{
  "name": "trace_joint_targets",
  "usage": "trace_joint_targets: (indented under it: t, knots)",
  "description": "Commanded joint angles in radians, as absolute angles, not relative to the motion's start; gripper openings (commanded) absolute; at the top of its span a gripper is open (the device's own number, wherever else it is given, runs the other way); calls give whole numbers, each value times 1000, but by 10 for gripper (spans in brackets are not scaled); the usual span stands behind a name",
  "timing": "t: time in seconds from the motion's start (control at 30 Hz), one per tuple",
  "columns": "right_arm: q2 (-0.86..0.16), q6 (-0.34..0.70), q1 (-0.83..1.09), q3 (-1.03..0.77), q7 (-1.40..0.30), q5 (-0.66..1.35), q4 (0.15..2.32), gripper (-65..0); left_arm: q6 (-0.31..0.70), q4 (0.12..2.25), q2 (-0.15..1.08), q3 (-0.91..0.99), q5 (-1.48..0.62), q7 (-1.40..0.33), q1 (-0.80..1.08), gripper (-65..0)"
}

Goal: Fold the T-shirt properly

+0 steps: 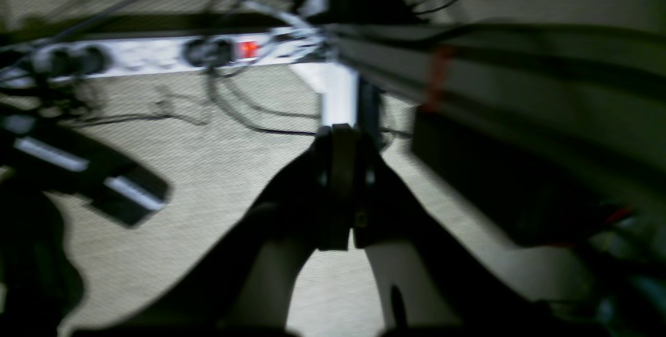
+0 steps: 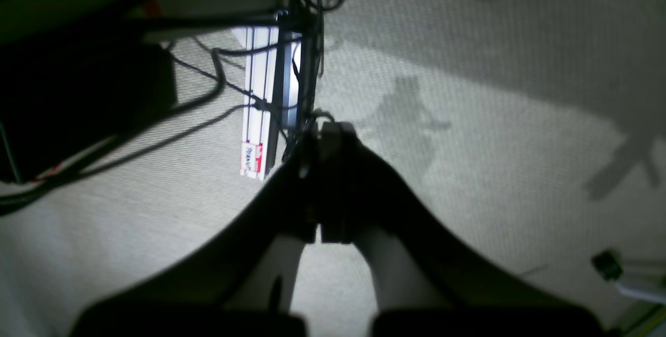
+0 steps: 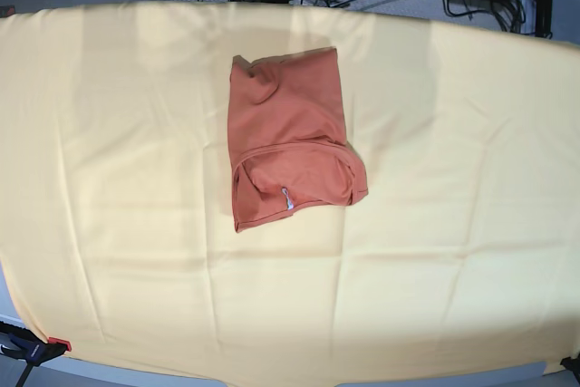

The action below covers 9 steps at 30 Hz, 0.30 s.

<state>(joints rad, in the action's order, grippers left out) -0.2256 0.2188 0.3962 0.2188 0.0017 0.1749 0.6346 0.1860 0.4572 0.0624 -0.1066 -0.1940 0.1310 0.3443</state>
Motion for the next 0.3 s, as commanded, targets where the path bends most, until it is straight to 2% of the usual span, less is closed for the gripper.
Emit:
trace_joint_targets:
  t: [0.0,0.1,0.27]
  knots:
    - [-230,207,401,241,21,179,639,-650,151,458,55,-105,-192,134,357,-650]
    - [-231,197,398,315,46,178,639,-650,140,458,23,-105,-192,133,361,-650]
    - [-227,198,398,384,46,178,640,-650,179,462,-7,-105,-192,132,363,-650]
